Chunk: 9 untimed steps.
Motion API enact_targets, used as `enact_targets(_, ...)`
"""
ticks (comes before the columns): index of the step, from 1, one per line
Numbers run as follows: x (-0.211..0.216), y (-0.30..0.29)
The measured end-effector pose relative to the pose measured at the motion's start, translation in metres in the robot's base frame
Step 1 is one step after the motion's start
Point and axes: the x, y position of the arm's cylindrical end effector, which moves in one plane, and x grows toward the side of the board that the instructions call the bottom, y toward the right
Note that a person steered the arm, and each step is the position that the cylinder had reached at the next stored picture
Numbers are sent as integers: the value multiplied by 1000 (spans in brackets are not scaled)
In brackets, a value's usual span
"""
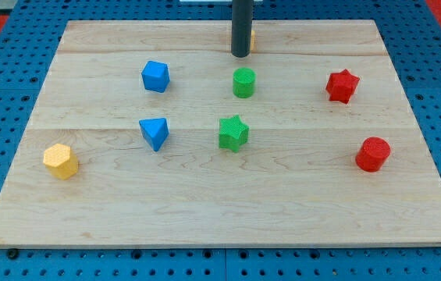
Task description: Push the red star towards the bottom left
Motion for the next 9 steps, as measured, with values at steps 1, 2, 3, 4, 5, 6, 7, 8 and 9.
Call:
enact_targets(1, 0, 28)
enact_targets(2, 11, 69)
enact_targets(3, 30, 96)
enact_targets(4, 30, 112)
enact_targets(5, 32, 130)
enact_targets(6, 32, 150)
enact_targets(7, 33, 175)
enact_targets(8, 36, 195)
enact_targets(9, 54, 196)
